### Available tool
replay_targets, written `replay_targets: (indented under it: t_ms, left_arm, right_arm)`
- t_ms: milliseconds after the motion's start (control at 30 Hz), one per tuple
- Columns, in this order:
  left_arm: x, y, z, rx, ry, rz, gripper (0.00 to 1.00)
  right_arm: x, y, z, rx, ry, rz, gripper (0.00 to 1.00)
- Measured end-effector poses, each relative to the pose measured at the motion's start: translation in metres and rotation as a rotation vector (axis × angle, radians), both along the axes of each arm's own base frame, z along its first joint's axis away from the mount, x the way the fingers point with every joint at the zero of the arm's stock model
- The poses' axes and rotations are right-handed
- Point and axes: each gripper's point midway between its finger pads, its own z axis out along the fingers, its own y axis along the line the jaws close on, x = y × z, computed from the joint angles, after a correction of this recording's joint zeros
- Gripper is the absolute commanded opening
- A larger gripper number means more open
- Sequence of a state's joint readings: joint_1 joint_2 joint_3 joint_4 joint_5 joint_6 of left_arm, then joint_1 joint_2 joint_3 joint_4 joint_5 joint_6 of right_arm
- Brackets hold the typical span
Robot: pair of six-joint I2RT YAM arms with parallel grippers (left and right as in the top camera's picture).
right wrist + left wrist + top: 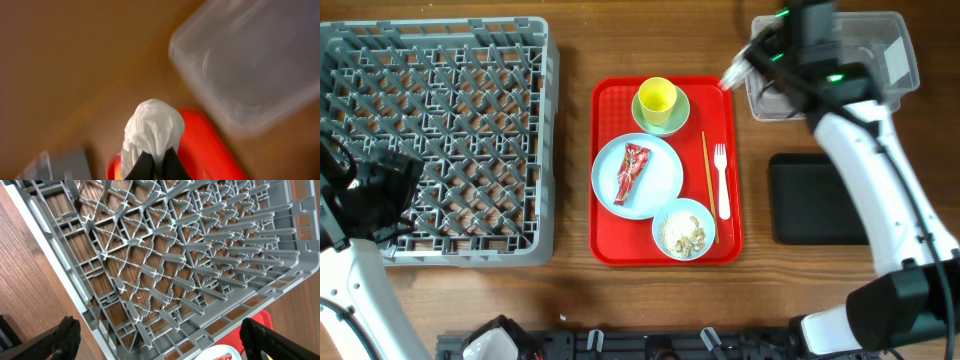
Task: Sort waste into correct bins and load items into the dishwasher rack
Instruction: 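Carry the tissue with the right gripper and drop it in the clear bin, then grasp the red strawberry cake wrapper on the plate with the right gripper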
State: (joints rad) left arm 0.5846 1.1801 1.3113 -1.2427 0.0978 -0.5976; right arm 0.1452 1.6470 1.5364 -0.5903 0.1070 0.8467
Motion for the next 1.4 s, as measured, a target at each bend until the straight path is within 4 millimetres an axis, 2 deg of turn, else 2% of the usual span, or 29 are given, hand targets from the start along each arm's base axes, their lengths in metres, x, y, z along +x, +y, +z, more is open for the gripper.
replay_targets:
  t_ms: [67, 167, 200, 233, 267, 300, 367, 433, 500, 533, 567, 633, 700, 800, 900, 967, 1000, 1067, 1100, 1200, 1300, 1367, 1400]
  left_arm:
    - [0.0, 0.0, 0.0, 0.0, 0.0, 0.0, 1.0]
    - [0.0, 0.0, 0.0, 0.0, -0.001, 0.0, 1.0]
    - [0.0, 0.0, 0.0, 0.0, -0.001, 0.0, 1.0]
    - [0.0, 0.0, 0.0, 0.0, -0.001, 0.0, 1.0]
    - [0.0, 0.0, 0.0, 0.001, -0.001, 0.0, 1.0]
    - [0.0, 0.0, 0.0, 0.0, 0.0, 0.0, 1.0]
    - [0.0, 0.0, 0.0, 0.0, 0.0, 0.0, 1.0]
    - [0.0, 0.0, 0.0, 0.0, -0.001, 0.0, 1.0]
    - [0.0, 0.0, 0.0, 0.0, 0.0, 0.0, 1.0]
    - [0.0, 0.0, 0.0, 0.0, -0.001, 0.0, 1.0]
    - [0.0, 0.0, 0.0, 0.0, -0.001, 0.0, 1.0]
    - [0.0, 0.0, 0.0, 0.0, -0.001, 0.0, 1.0]
    - [0.0, 0.0, 0.0, 0.0, -0.001, 0.0, 1.0]
    - [0.0, 0.0, 0.0, 0.0, 0.0, 0.0, 1.0]
    - [0.0, 0.0, 0.0, 0.0, -0.001, 0.0, 1.0]
    - [0.0, 0.0, 0.0, 0.0, -0.001, 0.0, 1.0]
    - [0.0, 0.0, 0.0, 0.001, -0.001, 0.0, 1.0]
    - [0.0, 0.0, 0.0, 0.001, -0.001, 0.0, 1.0]
    - [0.0, 0.0, 0.0, 0.001, -0.001, 0.0, 1.0]
    - [0.0, 0.0, 0.0, 0.0, -0.001, 0.0, 1.0]
    - [0.0, 0.0, 0.0, 0.001, -0.001, 0.0, 1.0]
    - [0.0, 0.0, 0.0, 0.001, -0.001, 0.0, 1.0]
    - [0.0, 0.0, 0.0, 0.001, 0.0, 0.0, 1.0]
  right_arm:
    - [0.018, -0.039, 0.017, -0.015, -0.096, -0.094, 0.06]
    - [0.041, -0.076, 0.034, -0.031, -0.21, -0.173, 0.07]
    - [0.048, -0.086, 0.032, -0.036, -0.227, -0.195, 0.1]
    - [0.056, -0.095, 0.026, -0.041, -0.235, -0.211, 0.19]
    - [0.061, -0.1, 0.02, -0.046, -0.236, -0.218, 0.34]
    - [0.069, -0.106, 0.01, -0.052, -0.234, -0.225, 0.56]
    - [0.08, -0.113, -0.012, -0.057, -0.215, -0.238, 0.71]
    - [0.086, -0.117, -0.035, -0.067, -0.177, -0.239, 0.78]
    - [0.087, -0.118, -0.048, -0.075, -0.148, -0.235, 0.88]
    - [0.086, -0.118, -0.05, -0.085, -0.139, -0.225, 0.96]
    - [0.087, -0.117, -0.05, -0.09, -0.14, -0.212, 1.0]
    - [0.086, -0.109, -0.04, -0.092, -0.156, -0.153, 1.0]
    - [0.084, -0.091, -0.025, -0.066, -0.18, -0.033, 1.0]
    - [0.069, -0.052, 0.007, 0.029, -0.229, 0.173, 1.0]
    - [0.033, 0.007, 0.048, 0.183, -0.278, 0.464, 1.0]
    - [0.005, 0.042, 0.06, 0.26, -0.256, 0.618, 0.99]
    - [-0.013, 0.063, 0.057, 0.303, -0.206, 0.688, 0.99]
    - [-0.044, 0.101, 0.038, 0.354, -0.069, 0.781, 0.98]
    - [-0.06, 0.118, 0.021, 0.357, 0.022, 0.803, 0.91]
    - [-0.099, 0.17, -0.023, 0.269, 0.22, 0.857, 0.83]
    - [-0.121, 0.204, -0.051, 0.18, 0.304, 0.867, 0.78]
    - [-0.141, 0.229, -0.079, 0.104, 0.378, 0.845, 0.75]
    - [-0.147, 0.235, -0.089, 0.08, 0.403, 0.828, 0.72]
